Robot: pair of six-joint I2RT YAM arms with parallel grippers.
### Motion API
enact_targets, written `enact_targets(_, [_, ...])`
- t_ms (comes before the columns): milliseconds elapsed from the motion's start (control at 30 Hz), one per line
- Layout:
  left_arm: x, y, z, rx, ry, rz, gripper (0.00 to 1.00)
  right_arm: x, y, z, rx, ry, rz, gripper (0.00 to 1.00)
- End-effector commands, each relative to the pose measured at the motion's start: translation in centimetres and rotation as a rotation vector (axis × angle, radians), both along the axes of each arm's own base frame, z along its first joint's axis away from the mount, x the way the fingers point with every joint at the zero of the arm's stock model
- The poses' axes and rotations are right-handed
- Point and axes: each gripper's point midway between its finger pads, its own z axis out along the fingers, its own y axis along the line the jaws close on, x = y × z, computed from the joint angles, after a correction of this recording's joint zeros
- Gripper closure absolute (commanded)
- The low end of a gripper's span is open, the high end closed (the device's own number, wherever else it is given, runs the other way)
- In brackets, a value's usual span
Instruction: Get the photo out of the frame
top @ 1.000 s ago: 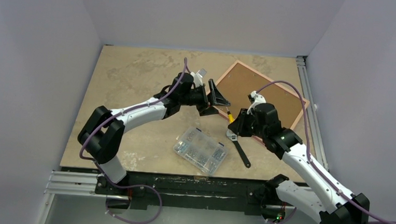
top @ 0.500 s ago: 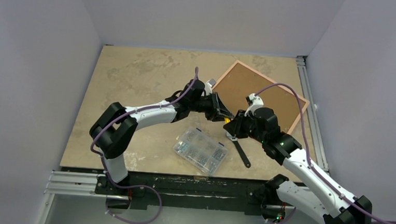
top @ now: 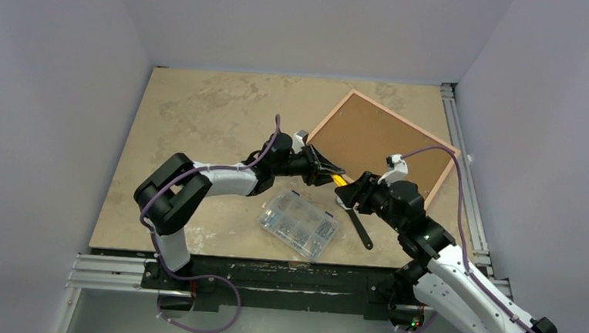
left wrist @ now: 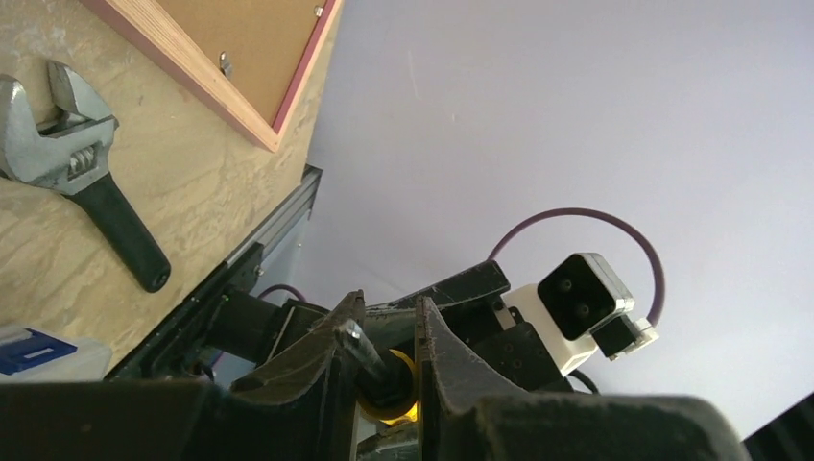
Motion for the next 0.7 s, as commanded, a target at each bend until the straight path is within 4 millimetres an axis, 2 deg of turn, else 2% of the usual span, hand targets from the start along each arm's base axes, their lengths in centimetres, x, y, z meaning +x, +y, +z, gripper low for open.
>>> enact_targets(0, [0.6,0.3,3.2,-0.121,0.025,0.056,1.00,1.3,0.2,3.0,0.096,-0.089,-0.057,0.54])
enact_targets(67, [0.7,0.2,3.1,-0.125,0.038,0.060,1.00,1.5,0.5,3.3,0.108,-0.100,-0.051,0.78])
enact_targets(100, [0.7,0.2,2.9,-0.127,0.049,0.063,1.00,1.6,0.7,3.4,0.118,-0.103,-0.046,0.84])
enact_targets(133, [0.7,0.2,2.8,-0.135,0.063,0.068,1.00,1.7,0.9,3.3,0.124,-0.103,-0.039,0.85])
enact_targets(267, [0.7,0.1,2.9,-0.163,0.083,0.072,1.00,2.1,1.5,3.1,0.112,-0.087,-0.028,0.81])
enact_targets(433, [0.6,0.2,2.4,-0.154,0.093,0.069,1.00,2.7,1.1,3.4,0.091,-0.104,-0.051,0.69])
enact_targets(567, [0.5,0.2,2.3,-0.158,0.101,0.067,1.00,3.1,1.0,4.2,0.078,-0.129,-0.060,0.69])
enact_targets(667, [0.5,0.1,2.1,-0.156,0.102,0.065,1.00,3.1,1.0,4.1,0.072,-0.130,-0.058,0.70])
